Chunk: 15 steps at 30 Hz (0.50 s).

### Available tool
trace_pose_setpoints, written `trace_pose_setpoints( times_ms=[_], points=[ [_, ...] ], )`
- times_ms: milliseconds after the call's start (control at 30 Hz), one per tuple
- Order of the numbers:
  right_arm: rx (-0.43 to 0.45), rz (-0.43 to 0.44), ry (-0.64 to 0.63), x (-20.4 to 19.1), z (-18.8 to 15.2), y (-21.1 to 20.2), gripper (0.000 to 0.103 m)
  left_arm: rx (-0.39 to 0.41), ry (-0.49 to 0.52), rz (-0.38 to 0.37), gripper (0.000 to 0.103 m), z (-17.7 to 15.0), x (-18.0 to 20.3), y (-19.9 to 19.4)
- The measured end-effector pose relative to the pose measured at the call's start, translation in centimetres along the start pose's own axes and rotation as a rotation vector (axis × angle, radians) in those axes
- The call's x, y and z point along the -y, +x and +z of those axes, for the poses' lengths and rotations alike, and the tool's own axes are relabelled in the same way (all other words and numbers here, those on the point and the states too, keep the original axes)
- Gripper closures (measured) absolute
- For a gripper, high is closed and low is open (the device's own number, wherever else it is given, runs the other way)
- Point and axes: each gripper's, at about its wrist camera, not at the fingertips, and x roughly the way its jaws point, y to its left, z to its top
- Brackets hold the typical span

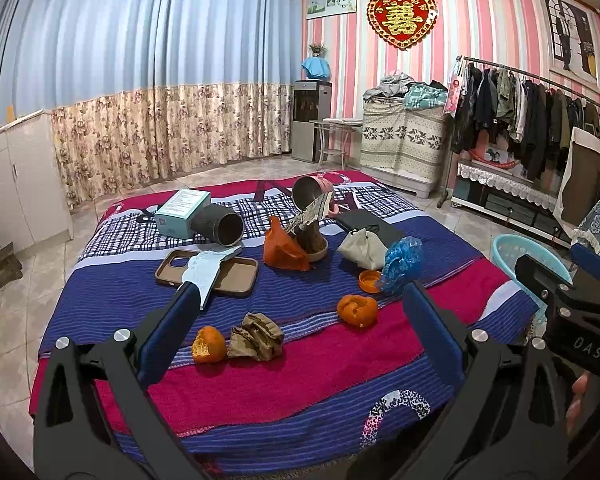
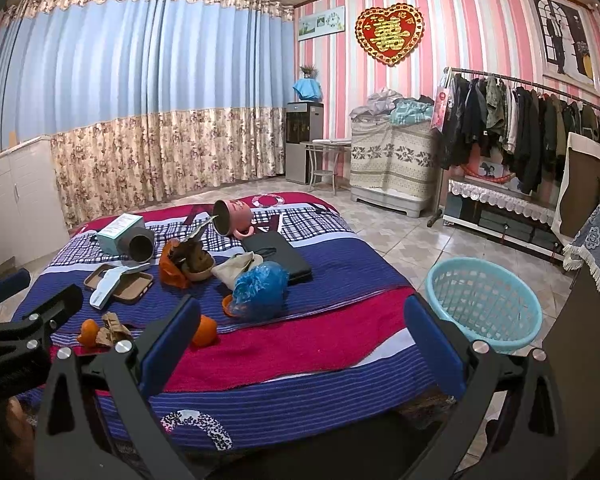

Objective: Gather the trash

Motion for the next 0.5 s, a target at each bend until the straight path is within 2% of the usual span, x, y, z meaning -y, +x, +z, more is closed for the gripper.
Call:
trace_pose_setpoints(
  times_ms=[500],
  points=[
    [0.000, -0.004, 0.001, 0.13, -0.10, 0.29, 0.004, 0.001, 0.001, -0.001, 0.005, 0.00, 0.02, -0.03]
  ],
)
